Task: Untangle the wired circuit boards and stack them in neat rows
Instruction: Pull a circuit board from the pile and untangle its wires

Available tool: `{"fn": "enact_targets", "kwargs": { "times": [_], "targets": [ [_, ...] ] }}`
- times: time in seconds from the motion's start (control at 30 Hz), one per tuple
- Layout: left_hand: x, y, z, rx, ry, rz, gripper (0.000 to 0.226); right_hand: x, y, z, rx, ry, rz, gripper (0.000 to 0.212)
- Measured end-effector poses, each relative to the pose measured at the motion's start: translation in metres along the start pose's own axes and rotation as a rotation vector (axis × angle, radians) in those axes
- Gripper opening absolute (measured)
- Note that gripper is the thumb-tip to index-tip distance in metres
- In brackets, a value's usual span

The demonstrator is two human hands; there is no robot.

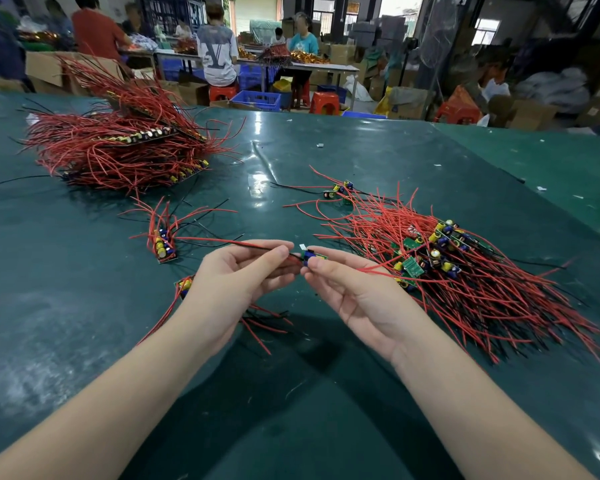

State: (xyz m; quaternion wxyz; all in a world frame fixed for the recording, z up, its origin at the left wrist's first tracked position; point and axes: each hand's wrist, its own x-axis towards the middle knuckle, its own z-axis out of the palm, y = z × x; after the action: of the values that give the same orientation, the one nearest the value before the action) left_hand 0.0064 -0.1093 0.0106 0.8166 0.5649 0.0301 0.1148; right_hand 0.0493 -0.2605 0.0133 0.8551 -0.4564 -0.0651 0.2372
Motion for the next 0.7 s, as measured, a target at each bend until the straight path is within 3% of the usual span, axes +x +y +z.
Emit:
{"fn": "enact_targets", "kwargs": {
  "times": [0.47,0.7],
  "targets": [
    [0.0007,0.0038,-0.0042,0.03,0.0,0.026,0.014,-0.0007,-0.0038,-0.0005,-0.043,-0.07,0.007,0.017],
    [0.0044,0.0039,-0.0027,-0.12,0.035,-0.068,0.014,0.0003,-0.0028,0.0021,-0.035,-0.089,-0.027,0.017]
  ]
}}
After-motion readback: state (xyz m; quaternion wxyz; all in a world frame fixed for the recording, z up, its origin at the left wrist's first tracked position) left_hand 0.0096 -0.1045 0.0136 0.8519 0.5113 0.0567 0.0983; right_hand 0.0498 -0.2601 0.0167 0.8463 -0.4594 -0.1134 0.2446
